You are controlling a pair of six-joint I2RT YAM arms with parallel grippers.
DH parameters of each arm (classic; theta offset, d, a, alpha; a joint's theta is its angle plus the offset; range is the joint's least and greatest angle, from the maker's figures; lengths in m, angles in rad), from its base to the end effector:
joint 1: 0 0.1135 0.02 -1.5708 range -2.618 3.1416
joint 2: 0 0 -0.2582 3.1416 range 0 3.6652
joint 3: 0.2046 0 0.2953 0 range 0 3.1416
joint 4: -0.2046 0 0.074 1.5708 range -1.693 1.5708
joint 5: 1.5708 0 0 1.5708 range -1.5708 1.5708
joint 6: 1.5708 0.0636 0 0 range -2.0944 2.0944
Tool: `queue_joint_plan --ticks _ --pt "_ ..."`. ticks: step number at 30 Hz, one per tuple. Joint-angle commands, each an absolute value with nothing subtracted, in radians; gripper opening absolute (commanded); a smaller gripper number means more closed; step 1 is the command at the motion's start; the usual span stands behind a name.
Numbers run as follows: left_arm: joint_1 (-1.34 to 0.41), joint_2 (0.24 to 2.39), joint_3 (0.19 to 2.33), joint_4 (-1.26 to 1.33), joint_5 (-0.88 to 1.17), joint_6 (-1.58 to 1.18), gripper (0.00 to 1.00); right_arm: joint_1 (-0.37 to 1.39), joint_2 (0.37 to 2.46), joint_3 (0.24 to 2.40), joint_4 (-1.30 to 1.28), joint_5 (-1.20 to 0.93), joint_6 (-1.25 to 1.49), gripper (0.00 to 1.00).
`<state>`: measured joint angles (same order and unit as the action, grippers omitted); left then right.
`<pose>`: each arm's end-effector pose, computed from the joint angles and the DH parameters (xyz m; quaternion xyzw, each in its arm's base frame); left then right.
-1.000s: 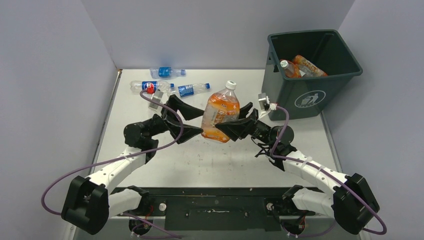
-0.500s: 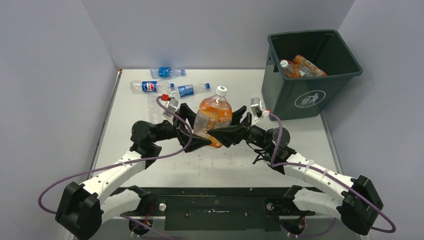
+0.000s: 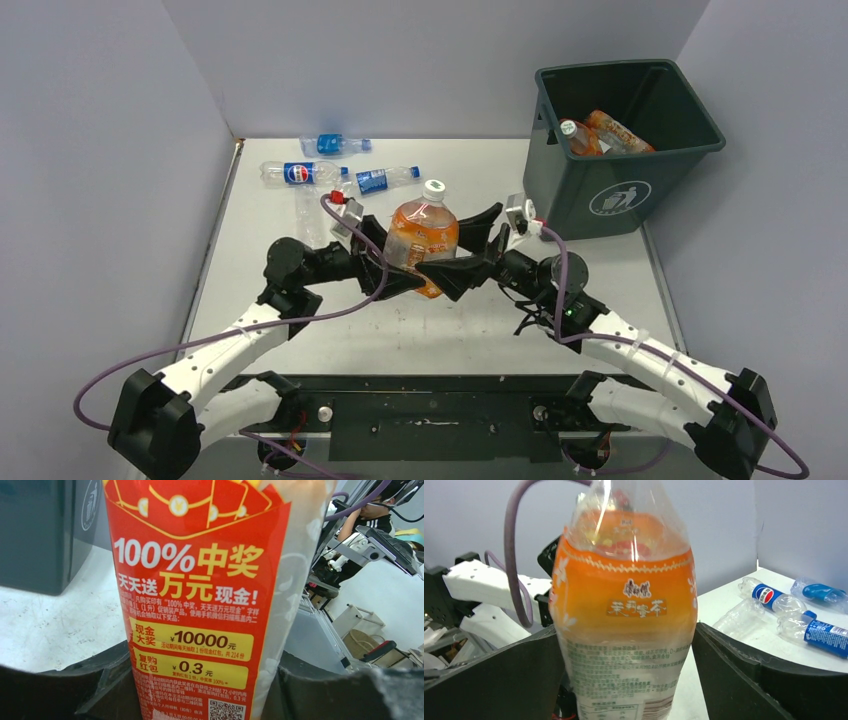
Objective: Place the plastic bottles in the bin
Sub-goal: Place the plastic bottle in the trash bin.
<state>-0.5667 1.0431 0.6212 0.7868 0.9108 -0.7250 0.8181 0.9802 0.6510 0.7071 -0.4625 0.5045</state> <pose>0.2125 -0.1948 0.3132 0.3209 0.5363 -0.6444 0.4406 0.1782 0.2317 0.3396 -0.2727 0.5104 0.5962 0.5565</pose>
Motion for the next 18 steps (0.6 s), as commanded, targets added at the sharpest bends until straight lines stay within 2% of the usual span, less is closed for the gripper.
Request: queue_joint_plan --ticks 1,7,13,18 --pt "-0.567 0.996 0.631 0.822 0.865 -0.673 0.34 0.820 0.887 0.782 0.530 -0.386 0.428 0.90" --pt "-0.577 0.963 0.609 0.757 0.778 -0.574 0.30 0.820 0.882 1.008 0.233 -0.286 0.324 0.90" --pt "-0.600 0.931 0.589 0.708 0.708 -0.475 0.29 0.821 1.033 1.268 -0.035 -0.227 0.301 0.92" --pt "-0.612 0.916 0.585 0.681 0.687 -0.442 0.28 0.821 1.093 1.312 -0.042 -0.267 0.334 0.98"
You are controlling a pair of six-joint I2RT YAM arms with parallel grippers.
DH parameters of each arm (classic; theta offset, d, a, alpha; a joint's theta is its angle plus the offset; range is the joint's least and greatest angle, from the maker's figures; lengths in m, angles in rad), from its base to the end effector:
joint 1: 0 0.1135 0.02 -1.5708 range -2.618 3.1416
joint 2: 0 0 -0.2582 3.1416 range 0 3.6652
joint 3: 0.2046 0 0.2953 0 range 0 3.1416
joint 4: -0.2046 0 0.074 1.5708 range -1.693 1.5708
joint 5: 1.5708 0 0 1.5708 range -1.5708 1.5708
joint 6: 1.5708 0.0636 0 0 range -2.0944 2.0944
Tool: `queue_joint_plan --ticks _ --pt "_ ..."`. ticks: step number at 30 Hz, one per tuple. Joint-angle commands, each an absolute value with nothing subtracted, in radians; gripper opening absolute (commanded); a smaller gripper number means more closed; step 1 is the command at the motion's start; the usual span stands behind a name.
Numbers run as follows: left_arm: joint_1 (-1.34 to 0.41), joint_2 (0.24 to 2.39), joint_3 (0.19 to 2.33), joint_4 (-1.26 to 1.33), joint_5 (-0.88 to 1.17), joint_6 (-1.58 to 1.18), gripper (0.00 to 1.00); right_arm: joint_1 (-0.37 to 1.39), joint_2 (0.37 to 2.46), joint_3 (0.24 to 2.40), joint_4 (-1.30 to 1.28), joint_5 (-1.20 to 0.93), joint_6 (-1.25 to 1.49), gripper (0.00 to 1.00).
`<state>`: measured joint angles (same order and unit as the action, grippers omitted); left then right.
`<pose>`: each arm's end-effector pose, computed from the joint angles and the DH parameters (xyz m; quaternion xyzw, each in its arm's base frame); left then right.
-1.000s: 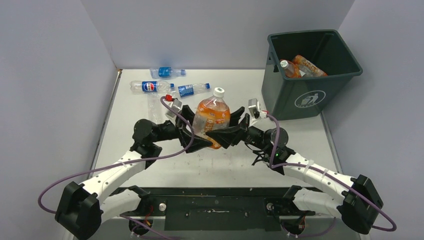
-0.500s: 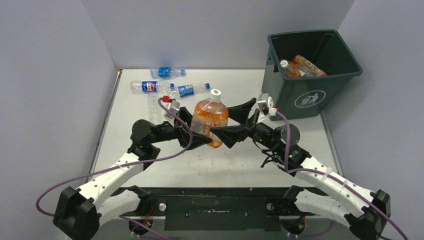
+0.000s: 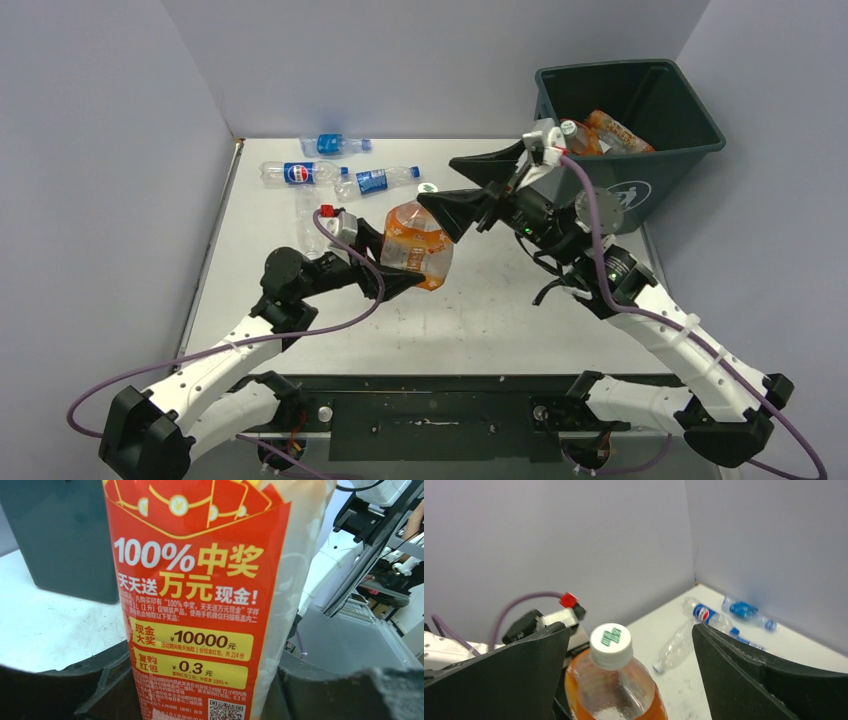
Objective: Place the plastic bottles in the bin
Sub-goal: Place the plastic bottle in the trash bin.
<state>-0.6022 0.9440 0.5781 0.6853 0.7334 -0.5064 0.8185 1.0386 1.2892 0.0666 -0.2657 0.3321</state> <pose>0.2026 -0.1909 0.3133 0.3165 0.5322 -0.5768 0.5328 0.1811 0.2179 0.5080 -0.2441 0.5384 0.5020 0.6313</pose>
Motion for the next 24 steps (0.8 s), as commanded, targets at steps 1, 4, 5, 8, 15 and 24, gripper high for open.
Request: queue_joint_plan --ticks 1,4,5,8,15,24 --pt "-0.612 0.916 0.586 0.681 0.686 -0.440 0.28 0.821 1.100 1.313 -0.040 -0.273 0.340 0.98" --pt "-0.616 0.917 0.586 0.682 0.688 -0.440 0.27 0.822 1.119 1.315 -0.037 -0.280 0.352 0.94" --pt "-0.617 0.917 0.586 0.681 0.687 -0.440 0.27 0.821 1.123 1.314 -0.038 -0.283 0.355 0.90" --pt "-0.621 0.914 0.586 0.680 0.684 -0.435 0.27 0.821 1.122 1.302 -0.021 -0.298 0.368 0.75" --pt "-0.630 0.909 0.581 0.674 0.674 -0.428 0.59 0.822 1.115 1.294 -0.027 -0.301 0.371 0.12" --pt "-0.638 0.769 0.515 0.655 0.378 -0.366 0.96 0.820 1.042 1.449 -0.084 0.240 0.144 0.05"
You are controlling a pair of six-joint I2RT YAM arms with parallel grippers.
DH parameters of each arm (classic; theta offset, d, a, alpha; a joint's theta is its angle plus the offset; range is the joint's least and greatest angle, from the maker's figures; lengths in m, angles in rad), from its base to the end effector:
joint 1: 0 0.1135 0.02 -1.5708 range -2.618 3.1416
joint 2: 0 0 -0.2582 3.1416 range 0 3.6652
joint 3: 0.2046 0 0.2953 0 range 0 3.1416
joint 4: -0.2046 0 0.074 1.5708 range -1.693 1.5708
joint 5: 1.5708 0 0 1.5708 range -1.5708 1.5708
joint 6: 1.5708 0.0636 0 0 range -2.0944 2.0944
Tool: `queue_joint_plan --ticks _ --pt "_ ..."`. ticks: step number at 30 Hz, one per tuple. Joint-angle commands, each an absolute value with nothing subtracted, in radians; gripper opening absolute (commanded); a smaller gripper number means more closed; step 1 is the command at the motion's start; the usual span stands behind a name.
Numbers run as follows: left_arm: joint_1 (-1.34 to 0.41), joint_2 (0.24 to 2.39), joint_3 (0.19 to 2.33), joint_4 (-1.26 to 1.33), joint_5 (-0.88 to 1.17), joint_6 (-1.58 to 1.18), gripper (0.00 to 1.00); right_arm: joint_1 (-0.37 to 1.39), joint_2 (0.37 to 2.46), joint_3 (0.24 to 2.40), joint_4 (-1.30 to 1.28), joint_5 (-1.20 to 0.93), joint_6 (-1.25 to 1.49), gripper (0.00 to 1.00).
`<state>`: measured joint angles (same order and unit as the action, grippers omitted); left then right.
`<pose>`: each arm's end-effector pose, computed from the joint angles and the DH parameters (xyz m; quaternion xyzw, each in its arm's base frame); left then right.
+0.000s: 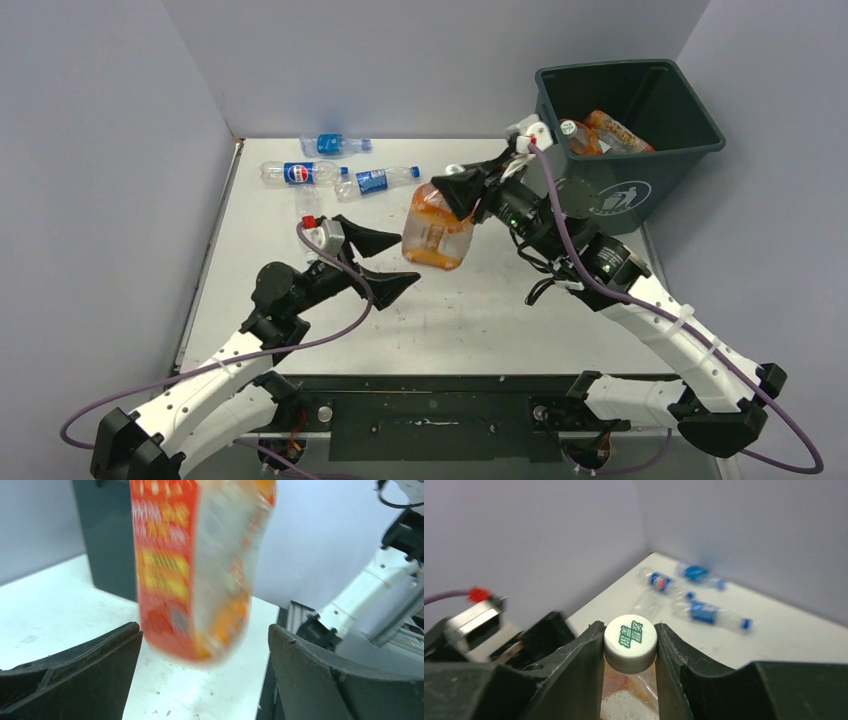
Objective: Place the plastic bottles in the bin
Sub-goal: Place the plastic bottle in the trash bin.
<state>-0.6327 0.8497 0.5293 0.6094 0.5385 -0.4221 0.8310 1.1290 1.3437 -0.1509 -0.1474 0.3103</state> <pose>0.1953 -0.1837 0.3100 0.2726 0.5508 -0.5263 0.5876 0.2061 0.2397 0.4759 -0.2275 0.6455 0.4353 0.5849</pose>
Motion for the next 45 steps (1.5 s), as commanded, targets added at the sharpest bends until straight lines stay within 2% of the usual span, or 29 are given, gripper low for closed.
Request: queue_joint_plan --ticks 1,5,7,14,17,22,32,33,34,36,37,38,40,45 --pt "-0.639 0.754 0.509 0.649 0.344 -0.349 0.96 0.819 1.028 1.448 -0.030 0.335 0.103 0.05" --pt "-0.641 0.726 0.487 0.637 0.222 -0.307 0.96 0.805 1.049 1.439 0.274 0.727 -0.104 0.05" --pt "-0.641 0.730 0.490 0.621 0.187 -0.296 0.96 0.738 1.104 1.463 0.401 0.813 -0.175 0.05" --pt "-0.641 0.725 0.492 0.603 0.128 -0.305 0.96 0.298 1.257 1.563 0.420 0.721 0.132 0.05" --pt "-0.640 0.727 0.493 0.605 0.116 -0.330 0.96 0.184 1.339 1.586 0.484 0.768 0.178 0.05" --pt "-0.641 0.764 0.498 0.609 0.137 -0.363 0.96 0.089 1.480 1.612 0.564 0.811 0.193 0.05" --pt "-0.669 0.779 0.504 0.592 0.140 -0.359 0.96 0.066 1.691 1.750 0.631 0.771 0.116 0.07" --pt "-0.670 0.779 0.503 0.591 0.138 -0.358 0.96 0.060 1.703 1.761 0.629 0.766 0.116 0.13" --pt "-0.670 0.783 0.503 0.591 0.137 -0.356 0.96 0.053 1.712 1.771 0.620 0.752 0.123 0.24" --pt "-0.670 0.790 0.504 0.589 0.139 -0.356 0.96 0.038 1.722 1.794 0.590 0.733 0.145 0.62" --pt "-0.670 0.795 0.506 0.588 0.142 -0.357 0.96 0.034 1.726 1.801 0.580 0.726 0.155 0.76" --pt "-0.671 0.799 0.508 0.586 0.143 -0.357 0.96 0.033 1.726 1.807 0.572 0.721 0.164 0.83" --pt "-0.671 0.805 0.509 0.586 0.141 -0.357 0.96 0.032 1.721 1.817 0.556 0.700 0.183 0.89" --pt "-0.670 0.806 0.511 0.576 0.123 -0.353 0.96 0.054 1.692 1.856 0.483 0.647 0.270 0.93"
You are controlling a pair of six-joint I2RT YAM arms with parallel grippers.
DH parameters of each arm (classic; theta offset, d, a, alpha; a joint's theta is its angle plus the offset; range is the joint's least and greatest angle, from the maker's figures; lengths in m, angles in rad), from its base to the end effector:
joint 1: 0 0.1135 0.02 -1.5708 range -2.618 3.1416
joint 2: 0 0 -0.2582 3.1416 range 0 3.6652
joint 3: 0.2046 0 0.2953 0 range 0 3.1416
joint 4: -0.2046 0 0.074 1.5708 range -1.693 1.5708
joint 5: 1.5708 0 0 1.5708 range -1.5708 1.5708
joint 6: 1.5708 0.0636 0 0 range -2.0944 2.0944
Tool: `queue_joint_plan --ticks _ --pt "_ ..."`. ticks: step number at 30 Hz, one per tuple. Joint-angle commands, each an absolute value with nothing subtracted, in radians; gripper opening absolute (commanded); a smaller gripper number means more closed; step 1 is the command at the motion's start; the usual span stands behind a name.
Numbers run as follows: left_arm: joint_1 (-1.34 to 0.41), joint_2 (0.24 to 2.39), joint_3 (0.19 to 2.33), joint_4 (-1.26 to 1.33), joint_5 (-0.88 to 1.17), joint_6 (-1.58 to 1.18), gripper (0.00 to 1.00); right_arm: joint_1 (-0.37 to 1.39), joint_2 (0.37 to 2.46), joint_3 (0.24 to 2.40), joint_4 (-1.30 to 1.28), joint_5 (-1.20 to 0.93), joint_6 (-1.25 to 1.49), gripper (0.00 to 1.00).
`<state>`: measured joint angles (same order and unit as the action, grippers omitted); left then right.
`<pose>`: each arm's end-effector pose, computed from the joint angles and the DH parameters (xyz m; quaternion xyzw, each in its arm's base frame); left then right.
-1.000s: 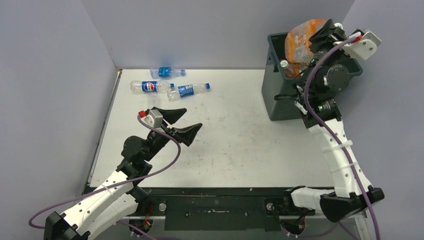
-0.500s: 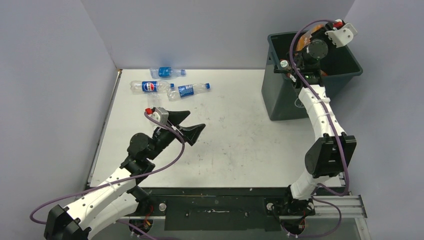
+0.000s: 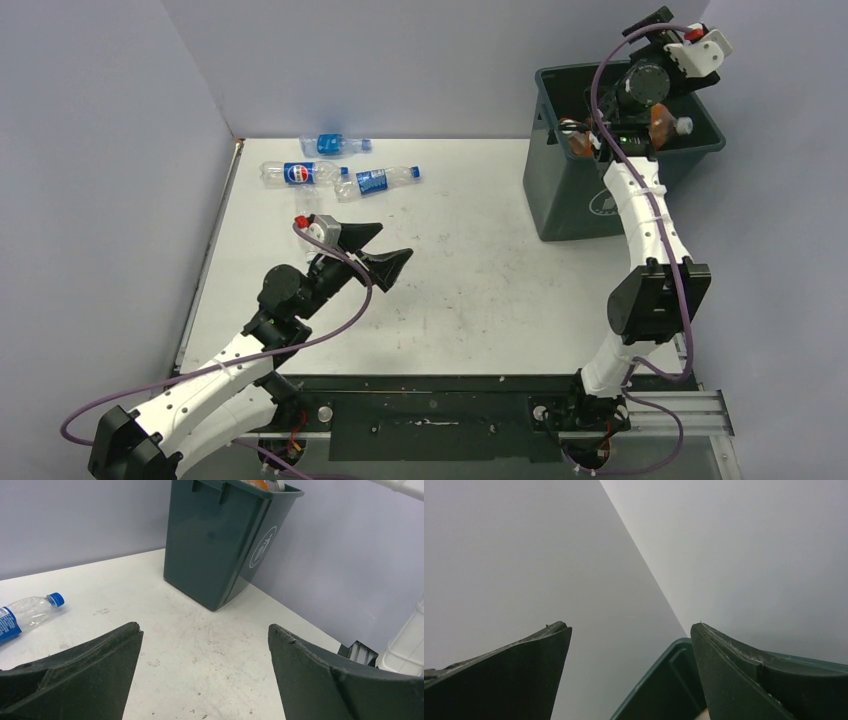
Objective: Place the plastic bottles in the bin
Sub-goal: Place the plastic bottle in the trash bin, then pick up the plastic bottle at the center of the board.
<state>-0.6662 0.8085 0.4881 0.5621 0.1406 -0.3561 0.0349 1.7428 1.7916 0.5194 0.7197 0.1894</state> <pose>0.2052 -0.1726 0.2989 0.1496 0.5993 -0.4219 0.6637 0.4539 -0.0261 0.5075 0.3426 0.4246 -0.0763 0.8346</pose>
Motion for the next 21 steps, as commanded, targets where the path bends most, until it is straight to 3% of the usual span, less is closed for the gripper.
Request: queue_joint_plan --ticks 1,8,12,21 --pt "-0.670 0.803 0.511 0.573 0.118 -0.351 0.96 0.062 1.683 1.857 0.469 0.634 0.290 0.93" --pt "-0.671 0.766 0.511 0.536 0.018 -0.328 0.96 0.177 1.558 1.802 0.393 0.374 0.344 0.94" --pt "-0.672 0.724 0.527 0.450 -0.180 -0.294 0.96 0.282 1.471 1.685 0.350 0.193 0.412 0.94" --pt "-0.715 0.708 0.633 0.202 -0.813 -0.081 0.96 0.656 1.258 1.059 0.478 0.135 0.543 0.95"
